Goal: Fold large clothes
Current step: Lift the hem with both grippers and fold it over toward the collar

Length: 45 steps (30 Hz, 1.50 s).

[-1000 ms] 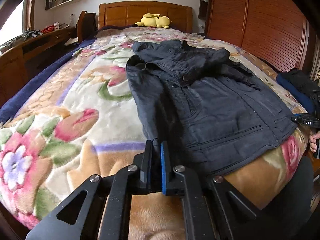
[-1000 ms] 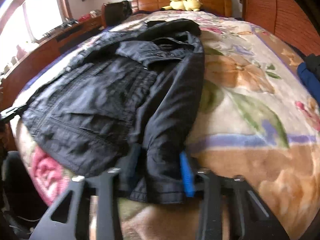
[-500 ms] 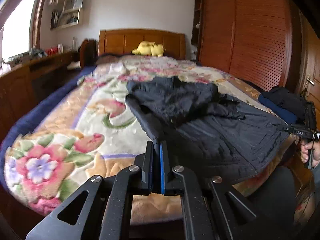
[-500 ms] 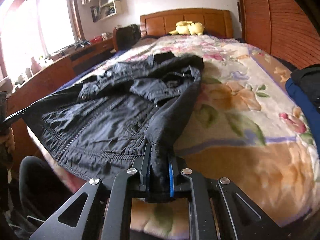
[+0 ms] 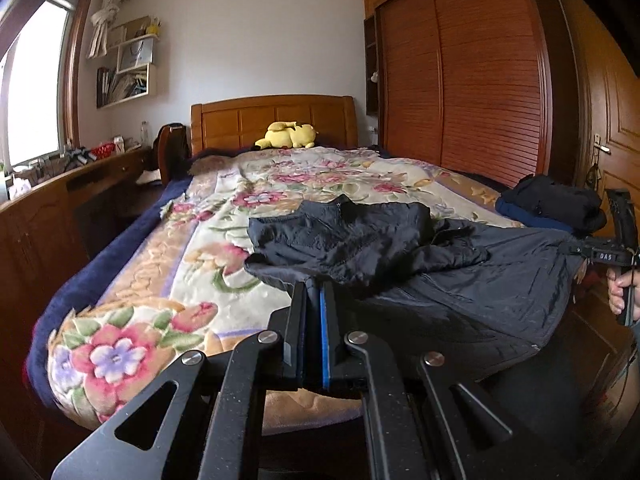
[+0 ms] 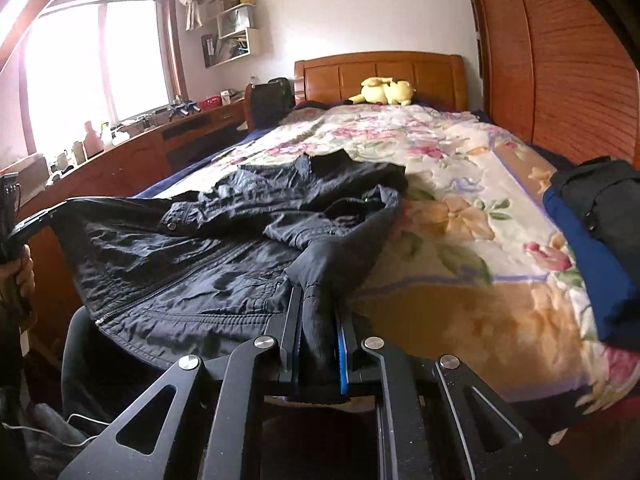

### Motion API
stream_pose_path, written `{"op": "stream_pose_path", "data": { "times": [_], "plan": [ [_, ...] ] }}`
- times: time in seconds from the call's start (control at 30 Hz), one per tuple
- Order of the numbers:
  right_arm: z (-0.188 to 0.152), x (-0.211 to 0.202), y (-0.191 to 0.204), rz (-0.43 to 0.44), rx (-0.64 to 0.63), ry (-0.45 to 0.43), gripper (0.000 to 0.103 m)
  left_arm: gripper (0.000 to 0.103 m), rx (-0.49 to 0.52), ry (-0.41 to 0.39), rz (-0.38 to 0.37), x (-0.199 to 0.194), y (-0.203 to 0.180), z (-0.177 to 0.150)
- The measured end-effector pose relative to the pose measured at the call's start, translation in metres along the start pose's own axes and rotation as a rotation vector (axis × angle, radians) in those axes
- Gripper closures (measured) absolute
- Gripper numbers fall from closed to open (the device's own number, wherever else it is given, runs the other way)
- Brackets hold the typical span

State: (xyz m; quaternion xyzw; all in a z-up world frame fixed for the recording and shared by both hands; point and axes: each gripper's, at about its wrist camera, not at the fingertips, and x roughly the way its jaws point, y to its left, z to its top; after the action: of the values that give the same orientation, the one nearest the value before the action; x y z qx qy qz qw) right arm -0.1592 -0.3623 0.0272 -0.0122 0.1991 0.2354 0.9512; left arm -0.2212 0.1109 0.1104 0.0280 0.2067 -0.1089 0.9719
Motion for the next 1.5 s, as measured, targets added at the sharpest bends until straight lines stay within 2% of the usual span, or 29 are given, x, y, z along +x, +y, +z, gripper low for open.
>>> {"op": "stream_pose_path", "data": {
  "times": [0.2, 0.53, 0.63, 0.73, 0.83, 1.0, 1.23, 1.37, 1.5],
  "plan": [
    [0.005, 0.004, 0.006, -0.019, -0.036, -0.003, 0.090, 0.097, 0.012, -0.001, 0.004, 0.005, 0.000, 0.001],
    [0.000, 0.024, -0.002, 0.002, -0.026, 0.013, 0.090, 0.097, -0.045, 0.029, -0.002, 0.030, 0.011, -0.018],
    [-0.001, 0.026, -0.005, 0.017, -0.007, -0.003, 0.090, 0.097, -0.055, 0.012, -0.008, 0.027, 0.009, -0.020],
    [0.000, 0.018, -0.002, -0.030, -0.017, -0.056, 0.090, 0.097, -0.057, -0.025, 0.000, 0.016, 0.009, -0.017],
    [0.002, 0.007, -0.002, -0.024, -0.005, -0.091, 0.090, 0.097, -0.082, -0.058, -0.008, 0.004, 0.010, -0.016],
    [0.004, -0.005, 0.004, -0.019, -0.016, -0.101, 0.091, 0.097, -0.112, -0.089, -0.026, -0.012, 0.008, -0.016],
    [0.016, -0.036, 0.008, 0.002, -0.030, -0.150, 0.091, 0.097, -0.099, -0.155, -0.034, -0.022, 0.013, 0.010],
    [0.039, -0.031, 0.001, -0.018, -0.047, -0.164, 0.091, 0.097, -0.102, -0.161, -0.033, 0.005, 0.027, 0.036],
    [0.064, -0.002, -0.010, -0.050, -0.056, -0.153, 0.091, 0.097, -0.100, -0.151, -0.014, 0.042, 0.037, 0.049]
  ]
}}
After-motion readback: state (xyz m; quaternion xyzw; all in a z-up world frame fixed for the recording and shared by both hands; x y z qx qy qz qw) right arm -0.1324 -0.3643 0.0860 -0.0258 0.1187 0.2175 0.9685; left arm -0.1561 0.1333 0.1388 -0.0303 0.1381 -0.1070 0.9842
